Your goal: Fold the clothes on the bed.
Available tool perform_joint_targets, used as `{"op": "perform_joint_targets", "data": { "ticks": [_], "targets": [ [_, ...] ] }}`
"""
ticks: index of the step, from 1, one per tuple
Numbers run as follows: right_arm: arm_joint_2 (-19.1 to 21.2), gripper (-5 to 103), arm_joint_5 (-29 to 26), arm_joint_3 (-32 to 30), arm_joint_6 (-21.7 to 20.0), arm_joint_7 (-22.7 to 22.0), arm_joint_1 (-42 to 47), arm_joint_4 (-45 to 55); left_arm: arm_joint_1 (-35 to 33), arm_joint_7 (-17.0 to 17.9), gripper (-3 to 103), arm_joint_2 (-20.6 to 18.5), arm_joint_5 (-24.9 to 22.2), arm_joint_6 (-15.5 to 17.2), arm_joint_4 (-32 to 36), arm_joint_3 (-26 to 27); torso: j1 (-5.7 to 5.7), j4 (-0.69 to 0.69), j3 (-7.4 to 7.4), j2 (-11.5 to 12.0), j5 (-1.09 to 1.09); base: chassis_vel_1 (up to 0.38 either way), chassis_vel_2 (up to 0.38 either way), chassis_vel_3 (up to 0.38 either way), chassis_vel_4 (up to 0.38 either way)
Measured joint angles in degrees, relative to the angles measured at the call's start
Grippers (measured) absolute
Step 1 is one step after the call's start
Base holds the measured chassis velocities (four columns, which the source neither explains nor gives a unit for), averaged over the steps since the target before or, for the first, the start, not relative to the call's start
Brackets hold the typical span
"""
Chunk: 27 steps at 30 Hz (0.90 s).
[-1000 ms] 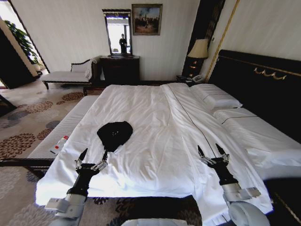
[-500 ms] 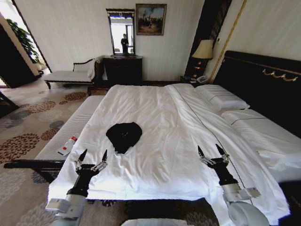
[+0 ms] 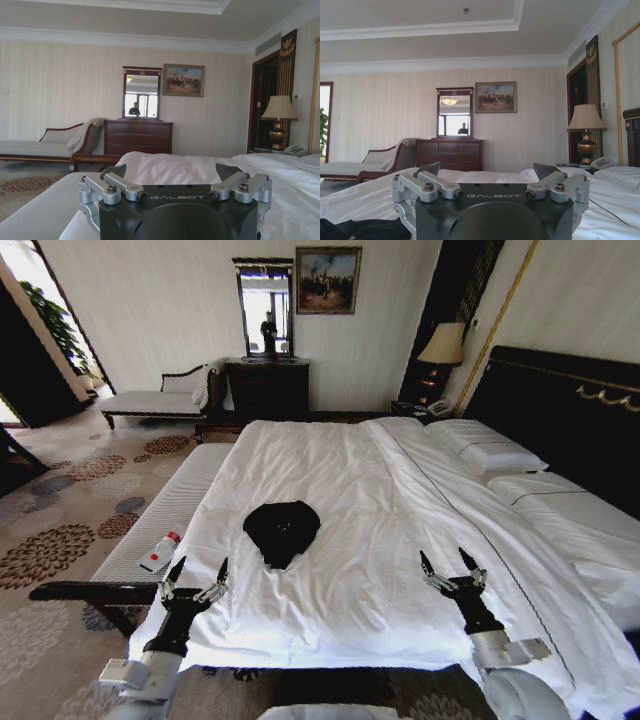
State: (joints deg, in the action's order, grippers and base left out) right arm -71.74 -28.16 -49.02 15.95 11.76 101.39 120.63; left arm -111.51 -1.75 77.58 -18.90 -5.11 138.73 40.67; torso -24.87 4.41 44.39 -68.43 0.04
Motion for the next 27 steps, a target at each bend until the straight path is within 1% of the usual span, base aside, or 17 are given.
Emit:
{"op": "perform_joint_targets", "data": {
  "ticks": [6,9,15,27],
  "targets": [
    [-0.13,100,0.1,0.47,0.26,-0.24,-0.09,-0.48,0.09,0.03,100,0.02,0.05,-0.01,-0.27,0.02,-0.01,0.0,0.0,0.0,0.02,0.015,0.057,-0.023,-0.051],
    [-0.24,100,0.05,1.12,1.05,-0.25,-0.1,-0.55,0.09,0.04,100,0.25,0.15,-0.22,-0.57,0.11,0.0,0.0,0.0,0.0,-0.02,0.0,0.0,0.0,0.0],
    [-0.2,100,-0.55,1.75,2.26,-0.54,-0.62,-0.62,-0.08,0.11,100,0.5,0.54,-0.41,-0.77,0.12,0.0,0.0,0.0,0.0,0.01,0.0,0.0,0.0,0.0],
    [-0.65,100,0.77,1.44,1.44,-1.3,-0.49,-1.17,-0.23,0.19,100,0.49,0.68,-0.44,-0.71,0.14,0.0,0.01,0.0,0.0,0.0,0.0,0.0,0.0,0.0]
  ]
}}
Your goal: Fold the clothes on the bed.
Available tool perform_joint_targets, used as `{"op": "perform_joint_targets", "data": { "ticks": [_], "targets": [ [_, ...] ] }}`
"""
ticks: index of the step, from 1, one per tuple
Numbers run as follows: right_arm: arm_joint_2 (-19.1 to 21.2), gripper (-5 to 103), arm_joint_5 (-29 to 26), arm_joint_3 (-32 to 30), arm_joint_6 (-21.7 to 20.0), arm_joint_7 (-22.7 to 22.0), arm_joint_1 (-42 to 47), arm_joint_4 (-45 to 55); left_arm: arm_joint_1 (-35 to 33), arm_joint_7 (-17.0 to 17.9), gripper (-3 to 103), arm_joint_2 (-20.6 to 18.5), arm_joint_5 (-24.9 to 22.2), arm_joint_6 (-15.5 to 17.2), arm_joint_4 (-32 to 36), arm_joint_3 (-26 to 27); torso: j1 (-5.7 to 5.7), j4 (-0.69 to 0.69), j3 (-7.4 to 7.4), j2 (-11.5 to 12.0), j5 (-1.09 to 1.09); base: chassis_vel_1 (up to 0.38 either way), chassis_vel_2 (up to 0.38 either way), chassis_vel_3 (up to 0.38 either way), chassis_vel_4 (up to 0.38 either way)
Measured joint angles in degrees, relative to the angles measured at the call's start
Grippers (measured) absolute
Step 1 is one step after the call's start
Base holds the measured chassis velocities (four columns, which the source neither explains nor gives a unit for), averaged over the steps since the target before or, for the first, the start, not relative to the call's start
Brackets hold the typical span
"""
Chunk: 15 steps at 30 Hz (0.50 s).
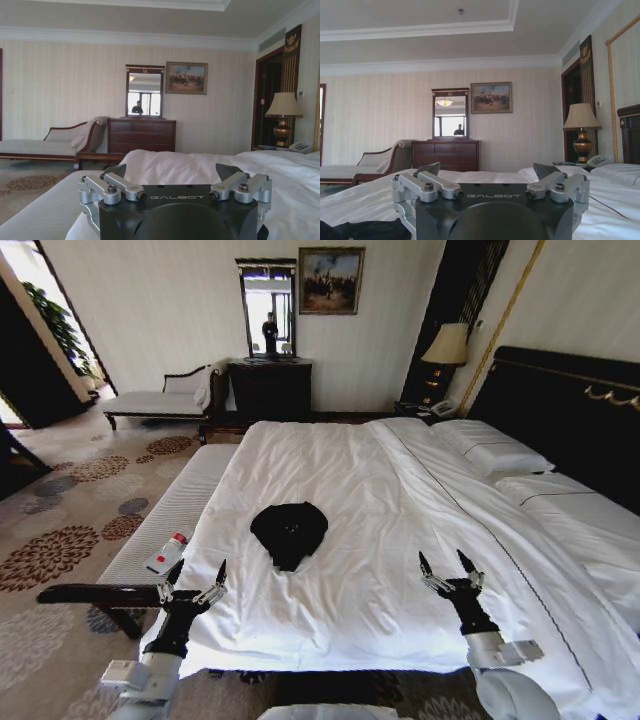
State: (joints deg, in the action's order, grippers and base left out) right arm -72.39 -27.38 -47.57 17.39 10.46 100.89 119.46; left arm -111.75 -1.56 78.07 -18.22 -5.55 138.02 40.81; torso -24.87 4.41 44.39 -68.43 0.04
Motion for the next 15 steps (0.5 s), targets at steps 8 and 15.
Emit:
{"op": "perform_joint_targets", "data": {
  "ticks": [8,15],
  "targets": [
    [-0.57,100,0.36,-0.01,-0.08,-0.05,-0.01,-0.42,0.1,0.02,100,-0.38,-0.05,0.15,0.3,0.26,0.0,0.0,0.0,0.0,0.0,0.0,0.0,0.0,0.0],
    [-0.61,100,0.45,0.01,0.27,-0.1,0.03,-0.56,0.09,0.03,100,-0.41,-0.09,0.23,0.43,0.26,0.01,0.0,-0.01,-0.01,0.0,-0.063,0.068,0.073,-0.064]
  ]
}}
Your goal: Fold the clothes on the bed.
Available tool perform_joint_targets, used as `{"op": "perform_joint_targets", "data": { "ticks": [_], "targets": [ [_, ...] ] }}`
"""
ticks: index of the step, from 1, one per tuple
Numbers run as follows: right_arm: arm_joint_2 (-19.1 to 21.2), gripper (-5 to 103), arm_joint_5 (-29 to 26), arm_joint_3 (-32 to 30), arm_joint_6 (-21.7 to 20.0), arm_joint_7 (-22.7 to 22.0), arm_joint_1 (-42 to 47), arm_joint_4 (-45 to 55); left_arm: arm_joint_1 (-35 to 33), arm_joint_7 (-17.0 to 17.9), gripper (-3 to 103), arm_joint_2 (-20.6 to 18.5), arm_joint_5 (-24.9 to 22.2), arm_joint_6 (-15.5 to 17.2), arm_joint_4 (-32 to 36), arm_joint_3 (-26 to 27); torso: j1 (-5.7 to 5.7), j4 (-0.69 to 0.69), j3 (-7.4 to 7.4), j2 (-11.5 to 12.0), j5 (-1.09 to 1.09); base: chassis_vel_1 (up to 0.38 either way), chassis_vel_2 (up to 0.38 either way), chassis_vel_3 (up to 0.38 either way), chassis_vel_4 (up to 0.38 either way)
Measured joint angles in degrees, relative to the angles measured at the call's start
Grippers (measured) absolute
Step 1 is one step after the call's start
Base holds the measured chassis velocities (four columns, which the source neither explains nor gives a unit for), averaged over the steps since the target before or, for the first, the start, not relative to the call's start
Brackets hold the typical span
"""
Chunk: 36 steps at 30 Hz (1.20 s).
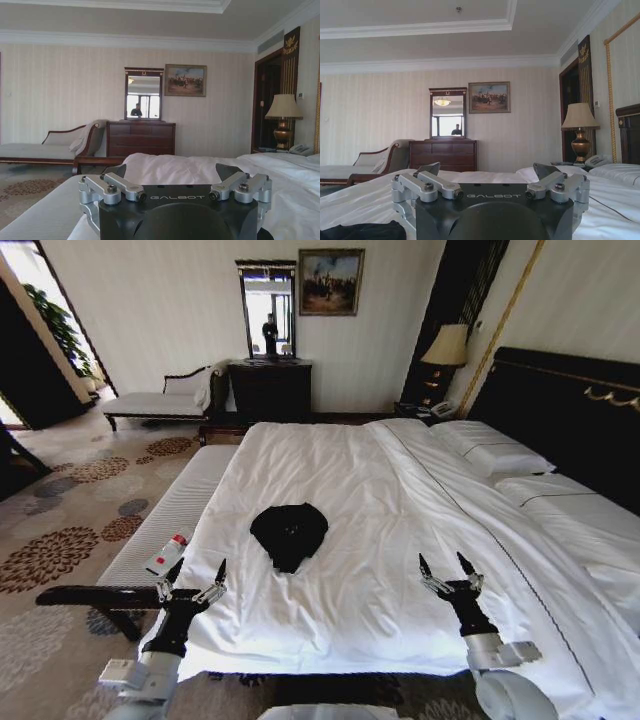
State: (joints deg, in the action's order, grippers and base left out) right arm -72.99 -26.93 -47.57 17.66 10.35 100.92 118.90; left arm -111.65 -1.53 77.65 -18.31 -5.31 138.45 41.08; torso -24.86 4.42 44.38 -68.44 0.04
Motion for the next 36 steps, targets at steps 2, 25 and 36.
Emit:
{"op": "perform_joint_targets", "data": {
  "ticks": [2,25,36],
  "targets": [
    [0.04,100,-0.08,0.01,0.38,0.0,0.01,-0.1,-0.01,0.0,100,0.0,0.0,0.0,0.01,0.0,0.0,0.0,0.0,0.0,0.0,-0.134,0.131,0.123,-0.137],
    [0.01,100,-0.65,0.73,3.6,0.0,-0.13,-1.47,2.36,1.87,100,-1.07,-1.68,1.9,-1.16,1.53,-0.01,-0.01,0.01,0.0,0.01,-0.046,0.043,0.043,-0.038],
    [0.51,100,-0.52,0.83,4.07,-0.42,-0.56,-3.17,15.82,9.68,100,-7.76,-17.81,17.43,-4.98,3.24,-0.02,0.0,0.01,0.01,0.02,0.0,0.0,0.0,0.0]
  ]
}}
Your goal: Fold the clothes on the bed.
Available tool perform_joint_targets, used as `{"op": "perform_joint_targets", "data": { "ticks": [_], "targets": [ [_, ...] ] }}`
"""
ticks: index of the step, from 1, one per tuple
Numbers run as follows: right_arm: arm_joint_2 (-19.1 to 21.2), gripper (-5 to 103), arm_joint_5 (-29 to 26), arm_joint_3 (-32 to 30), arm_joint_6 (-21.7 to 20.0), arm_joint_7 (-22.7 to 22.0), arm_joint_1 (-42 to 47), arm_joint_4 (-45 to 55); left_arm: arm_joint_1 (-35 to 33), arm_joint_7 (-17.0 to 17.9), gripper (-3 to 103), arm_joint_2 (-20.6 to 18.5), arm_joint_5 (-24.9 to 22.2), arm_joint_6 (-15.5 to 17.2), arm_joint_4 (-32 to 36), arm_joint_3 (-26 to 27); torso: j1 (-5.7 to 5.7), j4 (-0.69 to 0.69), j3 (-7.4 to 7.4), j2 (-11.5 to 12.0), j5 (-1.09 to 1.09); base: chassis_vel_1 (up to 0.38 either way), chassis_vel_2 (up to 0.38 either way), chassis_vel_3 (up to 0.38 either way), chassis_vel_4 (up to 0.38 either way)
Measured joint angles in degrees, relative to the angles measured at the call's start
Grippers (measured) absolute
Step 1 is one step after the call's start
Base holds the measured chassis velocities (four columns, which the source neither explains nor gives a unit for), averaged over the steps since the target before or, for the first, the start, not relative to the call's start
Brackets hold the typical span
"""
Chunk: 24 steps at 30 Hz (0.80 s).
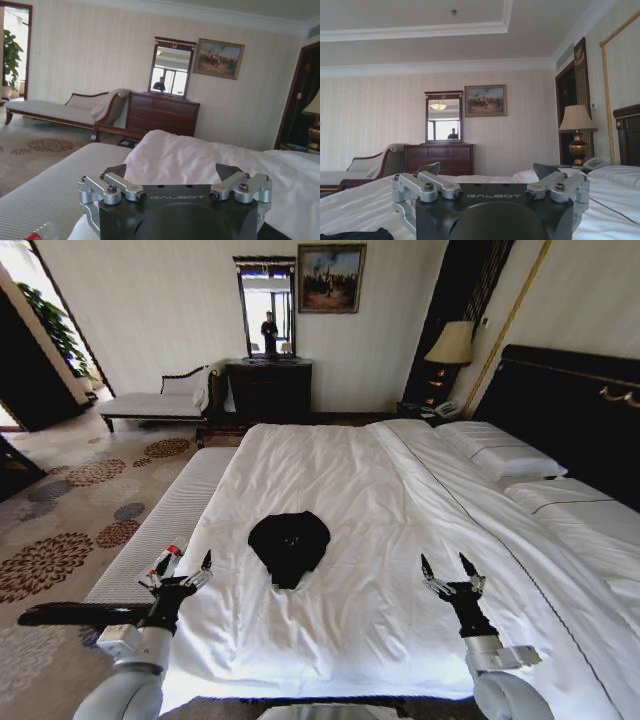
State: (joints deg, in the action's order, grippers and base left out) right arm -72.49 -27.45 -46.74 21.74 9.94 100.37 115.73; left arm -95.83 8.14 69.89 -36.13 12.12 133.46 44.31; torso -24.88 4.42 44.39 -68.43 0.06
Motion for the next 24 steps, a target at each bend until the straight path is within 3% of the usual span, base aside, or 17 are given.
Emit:
{"op": "perform_joint_targets", "data": {
  "ticks": [2,4,7,10,11,13,21,24],
  "targets": [
    [0.17,100,-0.51,-0.12,0.33,-0.04,0.12,-0.52,4.08,0.29,100,-2.03,-5.88,2.48,-1.8,-0.52,0.0,-0.01,0.0,0.0,-0.02,0.0,0.0,0.0,0.0],
    [0.41,100,-1.42,-0.11,0.33,-0.09,0.25,-0.53,5.54,0.27,100,-2.64,-7.84,3.01,-2.57,-0.85,0.0,0.0,0.0,0.0,-0.02,0.0,0.0,0.0,0.0],
    [1.47,100,-6.33,0.15,0.26,-1.19,0.44,-0.94,11.03,0.2,100,-4.88,-16.63,4.91,-7.16,-2.48,-0.01,0.0,0.0,0.0,-0.01,0.0,0.0,0.0,0.0],
    [1.66,100,-7.71,0.1,0.27,-1.75,0.41,-1.66,13.38,0.43,100,-5.57,-20.99,6.56,-9.23,-3.4,-0.01,-0.01,0.01,0.0,-0.02,0.0,0.0,0.0,0.0],
    [1.58,100,-8.84,-0.1,0.35,-2.61,0.58,-2.2,16.24,1.33,100,-6.05,-26.34,8.74,-11.63,-4.49,-0.01,-0.01,0.01,0.0,-0.02,0.0,0.0,0.0,0.0],
    [1.48,100,-9.26,-0.15,0.35,-2.95,0.71,-2.28,17.37,1.69,100,-6.16,-27.81,9.47,-12.56,-4.91,0.0,-0.03,0.0,0.0,-0.01,0.0,0.0,0.0,0.0],
    [0.54,100,-12.57,-1.37,0.29,-7.16,1.84,-3.42,34.78,5.07,100,-6.34,-39.83,18.88,-28.54,-12.79,-0.01,0.0,0.01,0.0,-0.03,0.0,0.0,0.0,0.0],
    [0.59,100,-12.78,-1.44,0.29,-7.66,1.79,-3.48,37.72,5.3,100,-5.69,-40.95,20.49,-32.87,-14.9,-0.01,0.01,0.01,0.01,-0.02,0.0,0.0,0.0,0.0]
  ]
}}
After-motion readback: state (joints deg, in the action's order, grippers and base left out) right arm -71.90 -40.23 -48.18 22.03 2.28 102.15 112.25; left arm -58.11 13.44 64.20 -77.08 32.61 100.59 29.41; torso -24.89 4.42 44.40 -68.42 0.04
